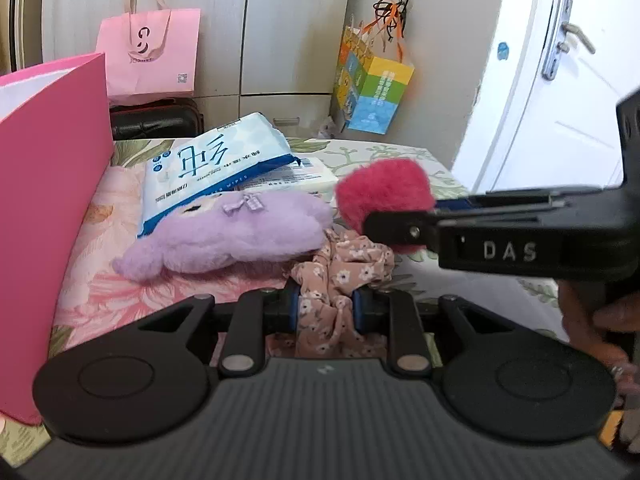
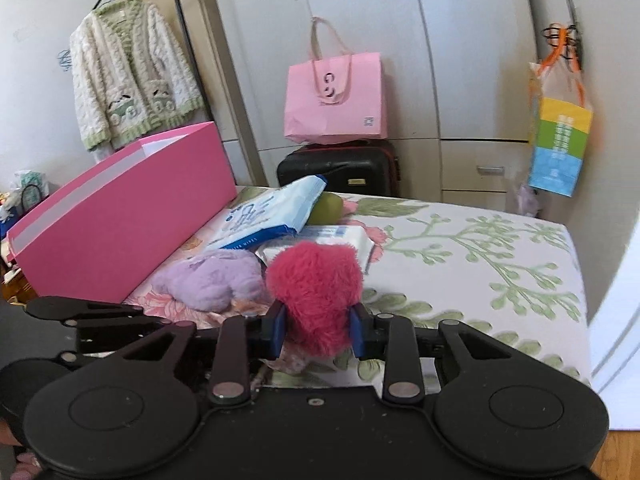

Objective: Organize soft objects
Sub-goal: 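Grasp the pink floral scrunchie with the left gripper while the right gripper grasps the pink pom-pom, then carry the scrunchie and pom-pom into the pink box and release both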

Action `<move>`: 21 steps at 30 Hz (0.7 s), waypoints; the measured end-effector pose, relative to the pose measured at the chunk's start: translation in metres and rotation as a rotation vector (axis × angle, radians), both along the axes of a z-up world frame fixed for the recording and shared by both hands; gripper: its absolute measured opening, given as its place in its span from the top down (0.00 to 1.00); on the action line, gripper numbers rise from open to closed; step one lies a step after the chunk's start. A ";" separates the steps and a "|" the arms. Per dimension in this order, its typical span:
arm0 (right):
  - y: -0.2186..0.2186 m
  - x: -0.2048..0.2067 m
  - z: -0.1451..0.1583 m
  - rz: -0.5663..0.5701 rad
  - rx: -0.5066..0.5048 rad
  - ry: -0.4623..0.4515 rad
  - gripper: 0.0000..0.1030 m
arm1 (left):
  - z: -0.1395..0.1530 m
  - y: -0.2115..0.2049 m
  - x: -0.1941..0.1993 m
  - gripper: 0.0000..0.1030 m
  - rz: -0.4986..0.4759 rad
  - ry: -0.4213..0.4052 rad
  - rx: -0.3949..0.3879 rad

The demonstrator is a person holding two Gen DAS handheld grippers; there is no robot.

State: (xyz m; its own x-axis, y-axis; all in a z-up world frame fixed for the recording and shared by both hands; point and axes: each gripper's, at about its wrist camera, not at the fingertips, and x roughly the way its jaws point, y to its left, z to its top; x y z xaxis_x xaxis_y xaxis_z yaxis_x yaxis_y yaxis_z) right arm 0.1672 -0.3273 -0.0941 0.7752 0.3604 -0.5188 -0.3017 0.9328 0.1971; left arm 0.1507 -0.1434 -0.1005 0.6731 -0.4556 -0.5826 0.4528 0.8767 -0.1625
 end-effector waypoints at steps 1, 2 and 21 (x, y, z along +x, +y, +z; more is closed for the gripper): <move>0.000 -0.004 0.000 -0.015 -0.007 -0.003 0.65 | 0.001 0.002 -0.002 0.78 -0.007 0.003 -0.008; 0.001 -0.008 -0.001 -0.028 -0.013 -0.007 0.65 | 0.001 0.003 -0.004 0.78 -0.012 0.006 -0.014; 0.037 -0.100 -0.008 -0.147 -0.063 0.041 0.65 | 0.009 0.060 -0.048 0.78 -0.055 0.093 -0.015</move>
State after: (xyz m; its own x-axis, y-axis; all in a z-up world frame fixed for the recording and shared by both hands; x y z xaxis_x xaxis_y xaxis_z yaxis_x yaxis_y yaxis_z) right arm 0.0674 -0.2899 -0.1020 0.7951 0.2102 -0.5689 -0.1535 0.9772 0.1464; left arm 0.1024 -0.0836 -0.0915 0.5902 -0.4995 -0.6342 0.4822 0.8482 -0.2193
